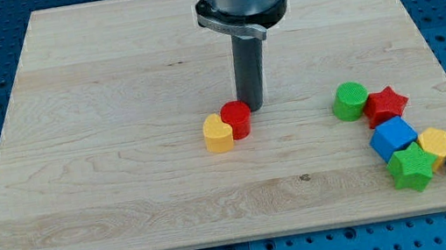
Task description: Push the red star closer to the red circle
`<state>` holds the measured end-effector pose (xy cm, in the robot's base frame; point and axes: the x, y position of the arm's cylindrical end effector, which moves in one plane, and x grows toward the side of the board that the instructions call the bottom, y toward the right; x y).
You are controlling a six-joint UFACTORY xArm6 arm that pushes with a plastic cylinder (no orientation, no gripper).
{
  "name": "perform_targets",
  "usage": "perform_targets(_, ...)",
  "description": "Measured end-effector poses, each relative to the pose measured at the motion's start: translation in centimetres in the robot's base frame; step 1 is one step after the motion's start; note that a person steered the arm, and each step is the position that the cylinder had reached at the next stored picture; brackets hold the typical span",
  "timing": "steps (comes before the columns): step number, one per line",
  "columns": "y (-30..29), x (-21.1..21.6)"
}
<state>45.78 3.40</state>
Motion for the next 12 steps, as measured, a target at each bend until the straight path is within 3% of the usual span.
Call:
perform_targets(2,3.0,-4.0)
perform_targets(4,17.2,-3.4)
perform_targets(5,24.6,0.2)
perform_targets(6,25.9,4.8)
perform_targets(7,25.9,4.8)
perform_targets(9,19.1,4.7)
perform_targets(12,15.2,5.6)
